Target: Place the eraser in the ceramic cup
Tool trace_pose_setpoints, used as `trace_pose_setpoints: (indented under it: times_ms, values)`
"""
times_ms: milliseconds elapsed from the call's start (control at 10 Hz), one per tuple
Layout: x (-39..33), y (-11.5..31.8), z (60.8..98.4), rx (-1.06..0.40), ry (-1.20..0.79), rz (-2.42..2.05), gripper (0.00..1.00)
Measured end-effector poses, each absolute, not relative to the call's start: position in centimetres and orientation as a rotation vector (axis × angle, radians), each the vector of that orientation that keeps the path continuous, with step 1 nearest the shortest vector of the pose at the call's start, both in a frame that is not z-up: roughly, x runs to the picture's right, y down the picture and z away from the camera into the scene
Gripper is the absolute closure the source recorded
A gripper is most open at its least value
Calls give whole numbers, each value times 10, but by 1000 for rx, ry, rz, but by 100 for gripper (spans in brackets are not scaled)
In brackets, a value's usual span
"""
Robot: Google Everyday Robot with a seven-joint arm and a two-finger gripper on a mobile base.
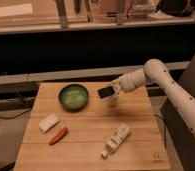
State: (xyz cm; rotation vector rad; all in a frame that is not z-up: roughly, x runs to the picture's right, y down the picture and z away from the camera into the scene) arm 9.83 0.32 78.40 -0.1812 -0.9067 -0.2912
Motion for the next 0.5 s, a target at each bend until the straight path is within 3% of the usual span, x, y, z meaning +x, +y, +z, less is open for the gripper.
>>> trace_pose_setpoints:
  times_ms: [500]
  values:
    - [88,-2,787,-153,-1017,-168,99]
